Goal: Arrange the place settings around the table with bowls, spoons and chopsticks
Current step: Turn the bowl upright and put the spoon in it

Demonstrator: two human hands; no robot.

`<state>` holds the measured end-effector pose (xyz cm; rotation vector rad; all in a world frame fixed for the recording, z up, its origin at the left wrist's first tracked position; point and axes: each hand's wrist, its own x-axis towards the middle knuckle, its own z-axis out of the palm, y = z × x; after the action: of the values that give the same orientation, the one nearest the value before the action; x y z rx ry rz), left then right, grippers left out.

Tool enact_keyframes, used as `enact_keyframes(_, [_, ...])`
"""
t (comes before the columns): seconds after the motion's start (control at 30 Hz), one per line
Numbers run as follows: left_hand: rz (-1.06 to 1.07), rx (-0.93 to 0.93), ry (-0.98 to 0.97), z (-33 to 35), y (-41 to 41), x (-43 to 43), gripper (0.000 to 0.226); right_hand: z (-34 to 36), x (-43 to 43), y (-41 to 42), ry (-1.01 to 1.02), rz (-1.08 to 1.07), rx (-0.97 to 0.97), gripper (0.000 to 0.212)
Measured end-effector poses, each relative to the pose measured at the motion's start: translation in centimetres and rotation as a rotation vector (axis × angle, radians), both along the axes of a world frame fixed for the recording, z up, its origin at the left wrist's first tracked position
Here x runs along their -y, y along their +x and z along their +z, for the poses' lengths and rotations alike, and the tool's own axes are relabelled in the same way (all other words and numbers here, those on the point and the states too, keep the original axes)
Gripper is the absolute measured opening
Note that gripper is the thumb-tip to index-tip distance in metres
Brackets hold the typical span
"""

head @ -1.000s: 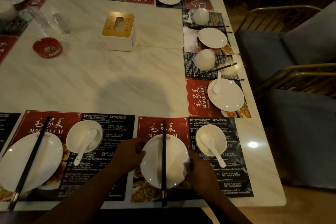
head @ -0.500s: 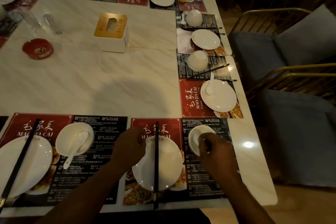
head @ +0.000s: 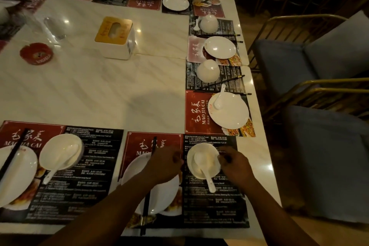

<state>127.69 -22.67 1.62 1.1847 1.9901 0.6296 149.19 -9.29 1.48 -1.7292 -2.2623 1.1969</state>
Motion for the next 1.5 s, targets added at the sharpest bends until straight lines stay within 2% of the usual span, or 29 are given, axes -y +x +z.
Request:
enact_keyframes(0.2, [0.214,0.175,-0.023,0.1,2.7,-1.0,0.022,-0.1,-0.1,1.1,-0.007,0.092,-0.061,0.027])
enact_keyframes(0.47, [0.341,0.256,0.008,-0.1,3.9,-2.5,0.031,-0.3,-0.7,1.5,-0.015,0.013,-0.088,0.026])
enact_keyframes(1.07, [0.321,0.274,0.013,0.4,2.9,-1.0,0.035,0.6,0.6,0.3,-0.038,0.030,-0.048,0.023])
enact_keyframes(1.2, [0.339,0.299,0.010,0.3,2.9,-1.0,0.036,1.0,1.0,0.2,-0.042,-0.042,-0.019,0.018])
enact_keyframes(1.3, [0.332,0.288,0.018,0.1,2.9,-0.9,0.035,1.5,1.9,0.2,-0.202,-0.177,0.021,0.030])
enact_keyframes(1.4, [0.317,0.258,0.029,0.0,2.7,-1.0,0.031,2.5,3.4,0.2,-0.486,-0.261,-0.105,0.034])
enact_keyframes(1.47, [0.298,0.180,0.042,-0.1,2.6,-1.0,0.027,2.3,4.4,0.3,-0.582,-0.278,-0.151,0.035])
enact_keyframes(1.5, [0.283,0.128,0.048,-0.1,2.5,-0.9,0.027,2.3,4.9,0.1,-0.610,-0.290,-0.157,0.043])
